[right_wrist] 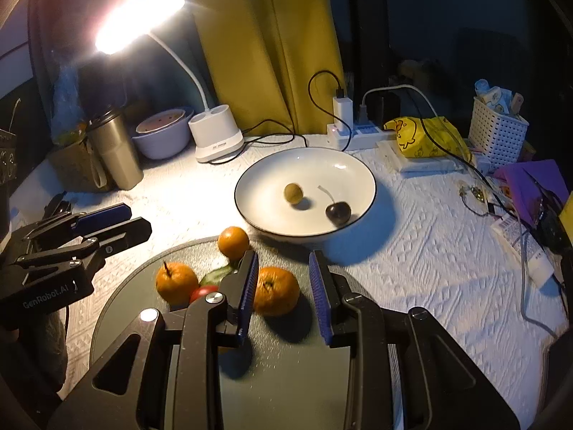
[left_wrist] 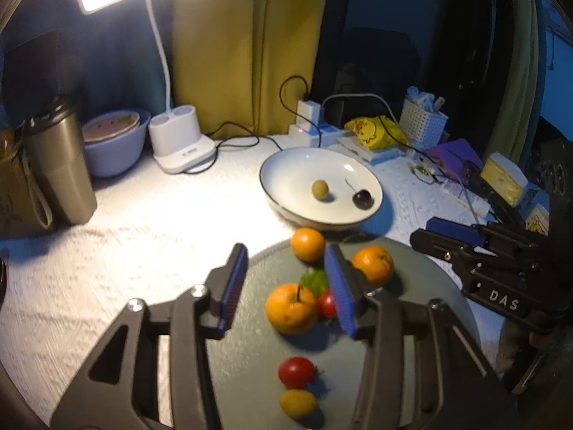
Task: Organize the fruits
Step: 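Carry the dark cherry with the right tool over the white plate and release, then grasp an orange with the right tool while the left tool grasps a red tomato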
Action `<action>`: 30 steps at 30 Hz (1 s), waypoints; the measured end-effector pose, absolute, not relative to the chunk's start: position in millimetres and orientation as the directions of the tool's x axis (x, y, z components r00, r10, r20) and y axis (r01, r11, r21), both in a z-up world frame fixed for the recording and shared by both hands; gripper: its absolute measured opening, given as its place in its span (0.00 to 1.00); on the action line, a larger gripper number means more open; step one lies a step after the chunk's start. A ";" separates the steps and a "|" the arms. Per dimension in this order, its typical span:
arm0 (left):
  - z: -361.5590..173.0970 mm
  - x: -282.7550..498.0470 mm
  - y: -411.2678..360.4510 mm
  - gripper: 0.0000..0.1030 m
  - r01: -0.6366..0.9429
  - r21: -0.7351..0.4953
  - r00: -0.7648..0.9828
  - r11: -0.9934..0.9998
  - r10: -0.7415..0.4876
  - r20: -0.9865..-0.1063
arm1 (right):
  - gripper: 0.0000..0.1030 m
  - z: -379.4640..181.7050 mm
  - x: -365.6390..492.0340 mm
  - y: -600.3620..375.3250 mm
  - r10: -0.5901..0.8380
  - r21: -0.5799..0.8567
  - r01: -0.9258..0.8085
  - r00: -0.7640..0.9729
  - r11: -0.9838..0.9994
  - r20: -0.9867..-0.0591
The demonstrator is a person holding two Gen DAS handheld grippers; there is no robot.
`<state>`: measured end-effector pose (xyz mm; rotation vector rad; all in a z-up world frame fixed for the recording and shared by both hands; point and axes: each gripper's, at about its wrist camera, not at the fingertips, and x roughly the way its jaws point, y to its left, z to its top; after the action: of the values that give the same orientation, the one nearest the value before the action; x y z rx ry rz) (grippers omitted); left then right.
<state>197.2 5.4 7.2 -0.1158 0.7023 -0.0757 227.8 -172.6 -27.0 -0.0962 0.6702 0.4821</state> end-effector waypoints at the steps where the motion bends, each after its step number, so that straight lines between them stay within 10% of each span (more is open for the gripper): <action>1: 5.2 194.8 5.2 0.59 0.026 -0.139 0.757 0.990 -0.110 -0.644 | 0.30 -28.3 225.4 -173.1 0.398 0.068 -0.460 0.676 0.886 -0.619; 30: -32.6 166.9 0.5 0.70 -0.032 -0.161 0.681 0.986 -0.096 -0.726 | 0.32 -62.8 200.9 -176.7 0.420 0.101 -0.488 0.606 0.867 -0.676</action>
<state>166.9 0.5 -32.6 -0.1654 0.8213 -0.0366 200.9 -176.7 -62.8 -0.0970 0.7553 0.5261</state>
